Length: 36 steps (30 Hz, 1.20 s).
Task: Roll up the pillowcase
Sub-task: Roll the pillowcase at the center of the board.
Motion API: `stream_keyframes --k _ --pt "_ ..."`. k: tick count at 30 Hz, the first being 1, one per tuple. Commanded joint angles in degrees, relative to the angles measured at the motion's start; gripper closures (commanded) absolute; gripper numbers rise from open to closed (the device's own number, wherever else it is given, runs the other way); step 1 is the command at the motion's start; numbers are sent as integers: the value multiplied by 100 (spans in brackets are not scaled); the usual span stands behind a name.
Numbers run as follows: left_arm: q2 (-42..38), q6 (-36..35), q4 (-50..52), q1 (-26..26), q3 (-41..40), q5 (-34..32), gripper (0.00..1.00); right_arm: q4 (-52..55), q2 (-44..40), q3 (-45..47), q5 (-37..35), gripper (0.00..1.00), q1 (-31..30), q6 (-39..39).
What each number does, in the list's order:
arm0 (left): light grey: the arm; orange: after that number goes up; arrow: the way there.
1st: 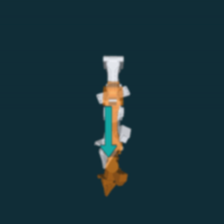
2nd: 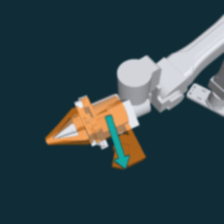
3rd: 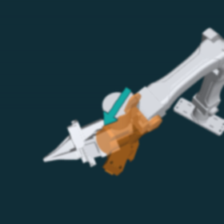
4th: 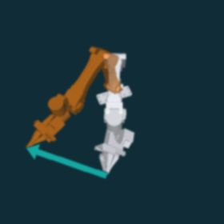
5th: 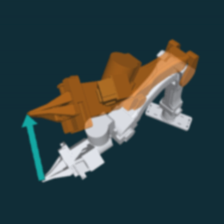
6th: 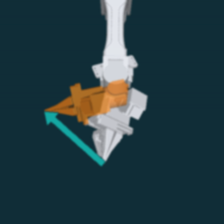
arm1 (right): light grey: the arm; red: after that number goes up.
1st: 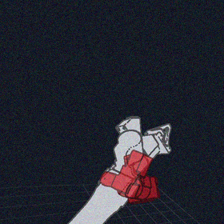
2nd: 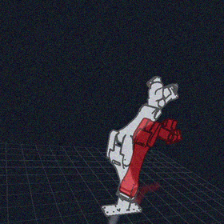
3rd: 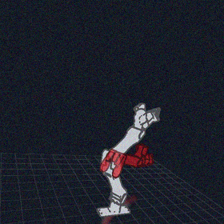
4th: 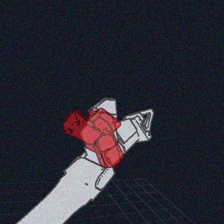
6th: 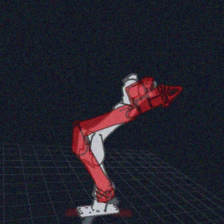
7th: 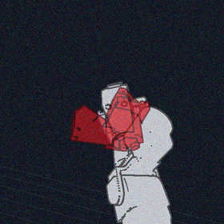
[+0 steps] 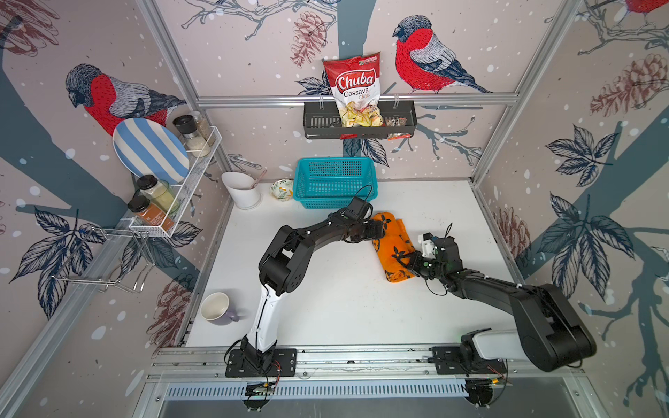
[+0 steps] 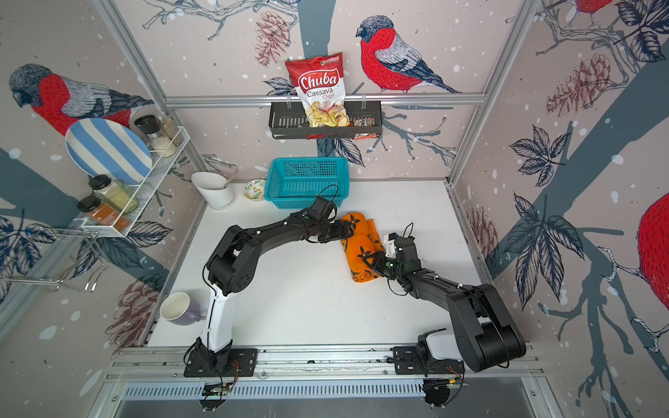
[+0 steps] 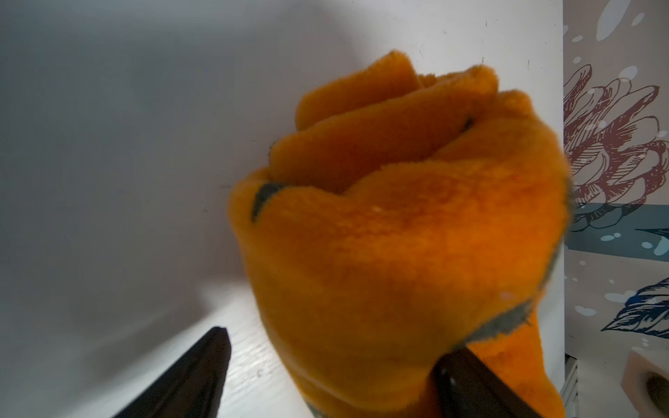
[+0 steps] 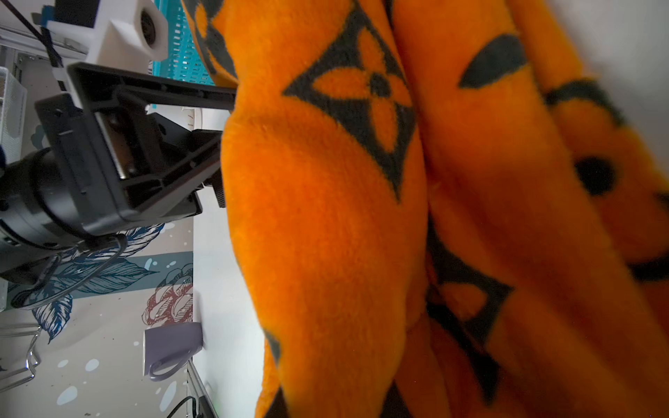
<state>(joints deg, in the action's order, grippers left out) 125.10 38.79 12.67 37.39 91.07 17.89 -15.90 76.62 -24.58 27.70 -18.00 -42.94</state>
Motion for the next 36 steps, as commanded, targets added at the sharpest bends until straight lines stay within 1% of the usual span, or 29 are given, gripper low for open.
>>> stream_keyframes --k 1,2,4,5,7,8,11,14,16,19,21,23,24,25,27,29,30,31,32,33,36 --pt "124 23 125 44 52 47 12 1520 -352 -262 -1327 33 -102 459" --pt "137 19 109 58 51 60 13 1877 -451 -382 -1890 27 -188 542" --pt "154 18 93 75 53 79 13 2421 -798 -625 -2762 19 -421 685" --pt "160 20 89 76 50 83 13 2637 -909 -748 -3202 15 -648 764" --pt "168 23 80 76 47 100 13 2937 -1054 -979 -4277 1 -1202 882" --pt "173 15 76 76 60 114 13 3031 -1077 -1080 -4765 0 -1535 971" --pt "171 -6 94 76 62 116 13 3149 -860 -1392 -5822 0 -2390 1224" --pt "168 -37 122 75 73 101 13 3202 -263 -1724 -6486 0 -3174 1508" --pt "172 -50 126 76 80 101 13 3224 184 -1937 -6766 0 -3552 1695" --pt "170 -62 148 75 89 98 13 3251 942 -2184 -6997 0 -3866 1830" --pt "171 -70 156 76 97 101 13 3320 1413 -2304 -7007 1 -3915 1794" --pt "156 -73 173 76 89 91 13 3507 1861 -2452 -6982 6 -3886 1607" --pt "147 -81 181 75 87 83 13 3572 2030 -2502 -6928 10 -3867 1540" --pt "138 -94 177 68 78 69 13 3617 2179 -2538 -6857 18 -3864 1491" --pt "120 -105 195 71 61 65 12 3666 2375 -2587 -6710 41 -3865 1388" --pt "69 -132 227 43 56 40 12 3602 2396 -2589 -6479 69 -3903 1347" --pt "35 -147 253 26 49 24 12 3559 2357 -2587 -6380 78 -3929 1331" --pt "-20 -177 304 2 45 -4 12 3489 2306 -2596 -6210 85 -3965 1332" --pt "-111 -208 343 -33 21 -26 12 3428 2244 -2612 -6071 89 -4011 1303" --pt "-210 -239 371 -63 -4 -60 11 3379 2199 -2646 -5885 91 -4038 1276" --pt "-630 -317 446 -190 -176 -195 9 3114 2012 -2723 -5216 91 -4073 1146"
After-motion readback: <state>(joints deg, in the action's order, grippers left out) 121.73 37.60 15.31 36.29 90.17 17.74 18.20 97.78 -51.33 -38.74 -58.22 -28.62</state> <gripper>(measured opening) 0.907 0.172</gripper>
